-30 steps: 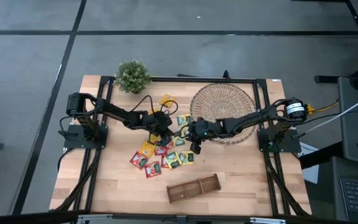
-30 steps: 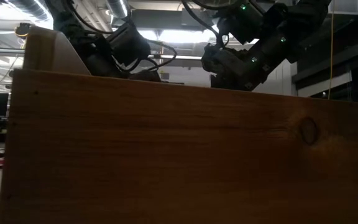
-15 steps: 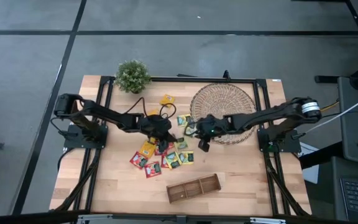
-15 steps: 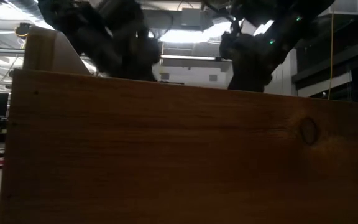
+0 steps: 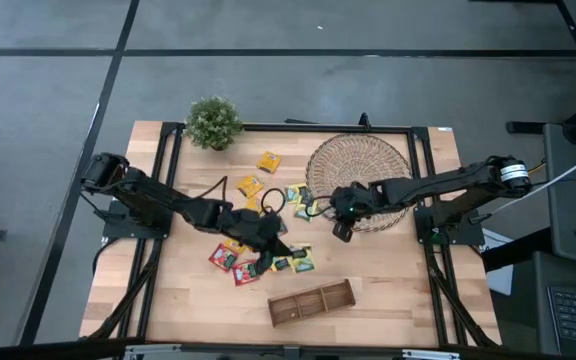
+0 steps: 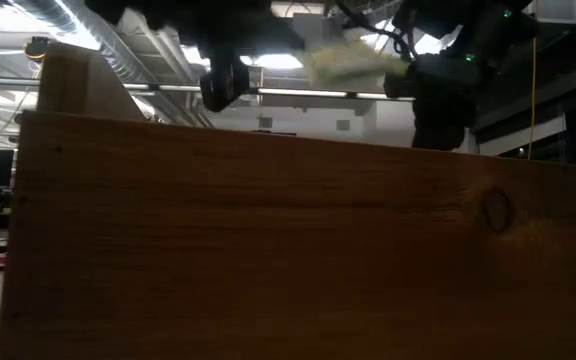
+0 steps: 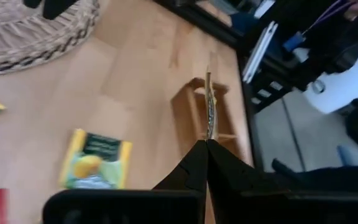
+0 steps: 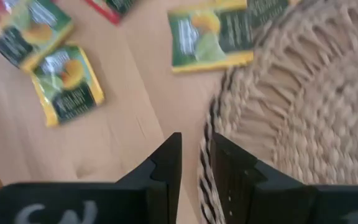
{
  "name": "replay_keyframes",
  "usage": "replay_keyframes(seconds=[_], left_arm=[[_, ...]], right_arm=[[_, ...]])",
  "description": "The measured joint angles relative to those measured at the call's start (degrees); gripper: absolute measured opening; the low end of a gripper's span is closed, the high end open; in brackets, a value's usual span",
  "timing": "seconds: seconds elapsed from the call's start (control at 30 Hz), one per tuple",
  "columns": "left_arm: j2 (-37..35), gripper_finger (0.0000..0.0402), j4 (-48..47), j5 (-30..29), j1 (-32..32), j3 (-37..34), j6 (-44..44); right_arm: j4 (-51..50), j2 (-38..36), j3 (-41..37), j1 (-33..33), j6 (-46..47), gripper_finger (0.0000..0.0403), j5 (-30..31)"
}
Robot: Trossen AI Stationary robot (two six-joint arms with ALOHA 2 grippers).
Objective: Pick & Place Tea
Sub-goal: Put the yellow tea bag into the middle slot of the wooden organizer
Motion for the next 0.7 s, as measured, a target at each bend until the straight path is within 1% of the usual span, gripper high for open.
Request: replay_keyframes(seconds=[0.17, 0.37, 0.43, 0.57, 0.7], left_arm=[[3.1, 0.0001, 0.1, -3.4, -4.1, 3.1, -4.2], [9.2, 0.0001, -0.3, -4.5, -7.3, 9.1, -6.6], [10.7, 0.0001, -3.0, -5.7, -8.2, 11.1, -7.5], [13.9, 0.0001, -9.8, -10.3, -9.7, 14.5, -10.2], [16.7, 0.0001, -11.2, -12.7, -10.4, 16.9, -11.1]], right_arm=[[-3.6, 0.0, 0.0, 0.0, 1.4, 0.0087, 0.0], [-6.4, 0.0, 0.0, 0.0, 1.6, 0.0087, -0.3], [-7.5, 0.0, 0.0, 0.0, 1.6, 0.0087, -0.3], [-8.8, 0.0, 0.0, 0.2, 2.5, 0.0087, -0.4], [-9.4, 0.0, 0.0, 0.7, 2.7, 0.0087, -0.4]])
